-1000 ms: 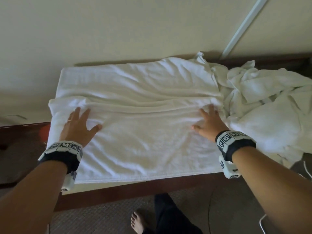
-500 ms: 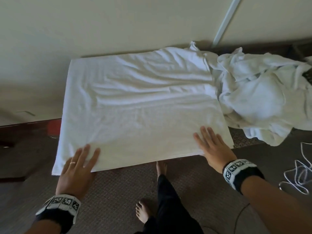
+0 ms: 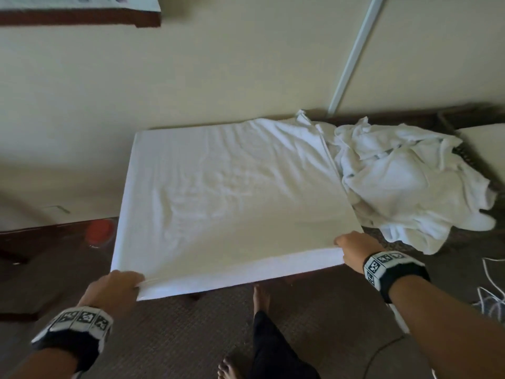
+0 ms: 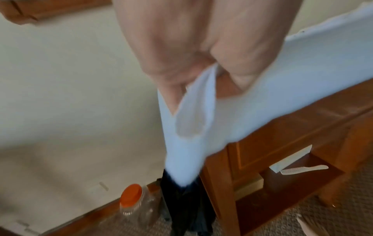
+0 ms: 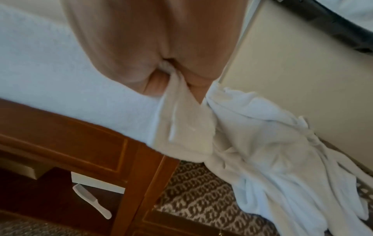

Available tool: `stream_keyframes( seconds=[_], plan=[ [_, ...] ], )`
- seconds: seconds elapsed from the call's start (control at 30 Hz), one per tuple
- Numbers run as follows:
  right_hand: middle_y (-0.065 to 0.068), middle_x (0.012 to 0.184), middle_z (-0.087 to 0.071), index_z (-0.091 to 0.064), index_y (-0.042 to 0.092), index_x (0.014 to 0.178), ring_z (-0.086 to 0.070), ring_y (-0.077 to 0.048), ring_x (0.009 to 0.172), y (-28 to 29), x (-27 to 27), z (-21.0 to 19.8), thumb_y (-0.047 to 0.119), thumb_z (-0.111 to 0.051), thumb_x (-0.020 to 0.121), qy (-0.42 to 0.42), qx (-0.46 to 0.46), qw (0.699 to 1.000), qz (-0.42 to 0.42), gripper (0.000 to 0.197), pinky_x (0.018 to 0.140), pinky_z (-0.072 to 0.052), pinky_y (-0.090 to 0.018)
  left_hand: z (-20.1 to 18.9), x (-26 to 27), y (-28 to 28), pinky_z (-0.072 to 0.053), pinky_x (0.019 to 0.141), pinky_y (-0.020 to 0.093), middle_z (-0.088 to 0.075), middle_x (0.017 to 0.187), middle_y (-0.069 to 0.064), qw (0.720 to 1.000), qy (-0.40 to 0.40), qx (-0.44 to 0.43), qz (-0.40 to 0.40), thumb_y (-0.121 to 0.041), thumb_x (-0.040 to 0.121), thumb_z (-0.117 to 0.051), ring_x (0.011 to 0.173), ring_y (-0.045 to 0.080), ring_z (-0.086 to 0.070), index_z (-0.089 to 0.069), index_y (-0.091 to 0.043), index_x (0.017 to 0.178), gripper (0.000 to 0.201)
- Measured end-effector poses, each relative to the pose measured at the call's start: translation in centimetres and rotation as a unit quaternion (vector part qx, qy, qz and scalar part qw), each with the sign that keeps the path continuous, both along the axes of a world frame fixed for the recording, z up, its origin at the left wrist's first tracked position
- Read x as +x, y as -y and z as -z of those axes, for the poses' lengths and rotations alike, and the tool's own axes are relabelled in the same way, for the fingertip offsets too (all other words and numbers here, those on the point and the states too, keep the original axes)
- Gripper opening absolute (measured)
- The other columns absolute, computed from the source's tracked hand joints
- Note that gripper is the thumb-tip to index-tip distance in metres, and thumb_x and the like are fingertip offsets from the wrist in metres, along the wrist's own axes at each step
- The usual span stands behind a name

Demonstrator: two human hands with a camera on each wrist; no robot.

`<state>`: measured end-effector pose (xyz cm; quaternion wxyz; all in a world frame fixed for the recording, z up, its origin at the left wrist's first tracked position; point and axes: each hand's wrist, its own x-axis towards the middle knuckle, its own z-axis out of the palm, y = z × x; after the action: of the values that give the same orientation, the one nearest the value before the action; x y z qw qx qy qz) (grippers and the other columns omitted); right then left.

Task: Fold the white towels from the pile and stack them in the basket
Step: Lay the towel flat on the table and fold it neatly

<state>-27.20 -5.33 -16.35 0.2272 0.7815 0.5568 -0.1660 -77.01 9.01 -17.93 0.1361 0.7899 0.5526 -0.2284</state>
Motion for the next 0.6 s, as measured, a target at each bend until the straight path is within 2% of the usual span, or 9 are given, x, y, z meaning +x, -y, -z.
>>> stream_keyframes(
  seconds=[0.07,0.2,0.27,0.33,0.37,0.4,0.47,0.53,0.6],
  plan=[
    [-0.005,0.101,-0.070,-0.063,0.021,0.116,-0.068,-0.025,0.090,-1.0,0.5,-0.8,0.004,-0.048,0.090,0.005,-0.010,1.000,0.003,0.034,0.076,-0.058,-0.036,-0.1,0.2,-1.9,-0.049,0.100,0.033,-0.062,0.130,-0.009,0.999,-0.020,-0.034,-0.007,-0.026,0.099,-0.044,0.113,0.012,-0.060,-0.060,-0.038,0.127,0.035],
    [-0.004,0.092,-0.068,-0.062,0.019,0.105,-0.066,-0.026,0.088,-5.0,1.8,-2.2,0.004,-0.049,0.089,0.026,0.022,0.999,0.012,0.025,0.076,-0.057,-0.037,-1.6,1.0,-7.1,-0.045,0.103,0.032,-0.059,0.139,0.002,0.999,-0.040,0.024,-0.019,-0.017,0.102,-0.046,0.126,0.021,-0.057,-0.057,-0.026,0.139,0.040],
    [-0.004,0.086,-0.063,-0.060,0.017,0.102,-0.065,-0.027,0.087,-7.9,2.8,-2.9,0.003,-0.048,0.089,0.032,0.034,0.999,0.007,0.022,0.072,-0.054,-0.035,-2.9,1.8,-10.0,-0.049,0.098,0.031,-0.062,0.132,0.002,0.997,-0.049,0.053,-0.008,-0.015,0.101,-0.046,0.118,0.021,-0.061,-0.061,-0.030,0.130,0.036],
    [-0.006,0.090,-0.065,-0.060,0.016,0.103,-0.065,-0.028,0.089,-11.0,3.8,-3.5,0.003,-0.049,0.089,0.044,0.045,0.998,0.001,0.022,0.067,-0.048,-0.032,-4.0,2.8,-12.9,-0.054,0.087,0.035,-0.067,0.109,-0.003,0.997,-0.045,0.069,0.004,-0.010,0.096,-0.044,0.097,0.018,-0.065,-0.059,-0.038,0.093,0.032],
    [-0.006,0.094,-0.066,-0.061,0.016,0.104,-0.065,-0.029,0.090,-12.6,4.4,-3.7,0.003,-0.049,0.089,0.050,0.051,0.997,-0.001,0.023,0.067,-0.046,-0.032,-4.4,3.2,-14.3,-0.053,0.078,0.037,-0.066,0.098,-0.006,0.996,-0.038,0.076,-0.007,-0.008,0.093,-0.045,0.088,0.017,-0.064,-0.056,-0.033,0.081,0.030],
    [-0.007,0.097,-0.067,-0.061,0.016,0.104,-0.064,-0.029,0.092,-14.3,5.0,-3.9,0.003,-0.049,0.089,0.053,0.054,0.997,-0.004,0.023,0.068,-0.046,-0.032,-4.9,3.7,-15.8,-0.050,0.072,0.035,-0.064,0.093,-0.007,0.996,-0.041,0.081,-0.022,-0.007,0.090,-0.046,0.086,0.018,-0.063,-0.054,-0.031,0.076,0.029],
    [-0.007,0.099,-0.067,-0.062,0.015,0.105,-0.064,-0.030,0.092,-17.6,6.1,-4.1,0.004,-0.048,0.090,0.052,0.058,0.997,-0.011,0.023,0.071,-0.050,-0.034,-5.8,4.9,-18.7,-0.047,0.072,0.034,-0.065,0.095,-0.006,0.994,-0.044,0.096,-0.036,-0.009,0.088,-0.048,0.088,0.021,-0.063,-0.056,-0.031,0.077,0.026],
    [-0.008,0.101,-0.067,-0.062,0.016,0.106,-0.064,-0.031,0.094,-20.7,7.0,-4.2,0.006,-0.050,0.090,0.052,0.071,0.996,-0.020,0.023,0.077,-0.053,-0.038,-6.0,6.0,-21.3,-0.050,0.077,0.037,-0.067,0.101,-0.002,0.992,-0.034,0.107,-0.050,-0.009,0.086,-0.052,0.092,0.027,-0.063,-0.062,-0.029,0.082,0.023],
    [-0.008,0.106,-0.066,-0.060,0.017,0.111,-0.061,-0.032,0.101,-23.1,7.7,-3.9,0.009,-0.053,0.090,0.068,0.103,0.992,-0.035,0.024,0.082,-0.051,-0.039,-5.7,6.8,-23.6,-0.051,0.081,0.041,-0.069,0.107,0.004,0.990,-0.002,0.119,-0.078,-0.006,0.085,-0.054,0.094,0.032,-0.063,-0.065,-0.026,0.089,0.023]
  ],
)
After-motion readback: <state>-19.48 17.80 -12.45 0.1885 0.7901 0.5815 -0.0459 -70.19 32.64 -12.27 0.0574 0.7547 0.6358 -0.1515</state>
